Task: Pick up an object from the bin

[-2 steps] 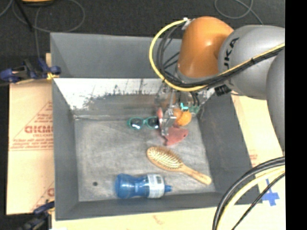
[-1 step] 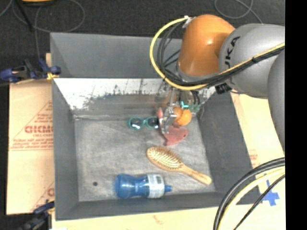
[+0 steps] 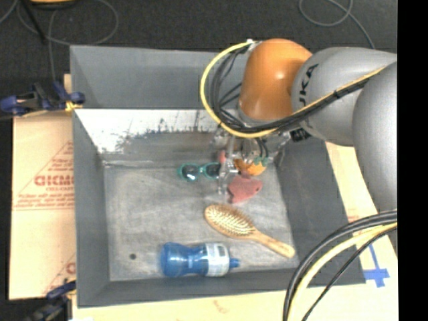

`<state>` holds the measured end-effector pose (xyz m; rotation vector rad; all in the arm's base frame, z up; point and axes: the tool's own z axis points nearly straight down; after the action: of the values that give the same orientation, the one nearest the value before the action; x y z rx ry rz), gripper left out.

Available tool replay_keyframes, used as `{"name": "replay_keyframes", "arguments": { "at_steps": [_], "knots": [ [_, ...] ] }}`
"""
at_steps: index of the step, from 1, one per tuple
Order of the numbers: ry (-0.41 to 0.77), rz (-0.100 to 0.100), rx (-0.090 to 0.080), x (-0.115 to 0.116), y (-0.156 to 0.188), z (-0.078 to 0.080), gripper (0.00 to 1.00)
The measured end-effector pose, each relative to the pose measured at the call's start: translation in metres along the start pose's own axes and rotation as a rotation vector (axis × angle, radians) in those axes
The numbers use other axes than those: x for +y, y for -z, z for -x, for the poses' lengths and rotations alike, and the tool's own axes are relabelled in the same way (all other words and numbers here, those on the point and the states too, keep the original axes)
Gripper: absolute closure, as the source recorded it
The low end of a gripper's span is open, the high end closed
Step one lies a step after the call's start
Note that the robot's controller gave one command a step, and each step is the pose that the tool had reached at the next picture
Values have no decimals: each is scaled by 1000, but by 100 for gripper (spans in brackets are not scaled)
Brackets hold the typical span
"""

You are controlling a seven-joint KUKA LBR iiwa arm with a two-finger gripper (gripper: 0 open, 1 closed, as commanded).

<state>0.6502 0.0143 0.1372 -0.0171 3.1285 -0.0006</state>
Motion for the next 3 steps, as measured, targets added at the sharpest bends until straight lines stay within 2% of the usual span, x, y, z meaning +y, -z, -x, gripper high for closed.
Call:
{"name": "replay_keyframes", "arguments": {
  "at_steps": [1, 2, 3],
  "knots": [
    [-2, 0, 4, 1, -15, -1, 0],
    [134, 1, 22, 2, 3, -6, 0],
    [214, -1, -4, 19, 28, -10, 0]
  ]
}}
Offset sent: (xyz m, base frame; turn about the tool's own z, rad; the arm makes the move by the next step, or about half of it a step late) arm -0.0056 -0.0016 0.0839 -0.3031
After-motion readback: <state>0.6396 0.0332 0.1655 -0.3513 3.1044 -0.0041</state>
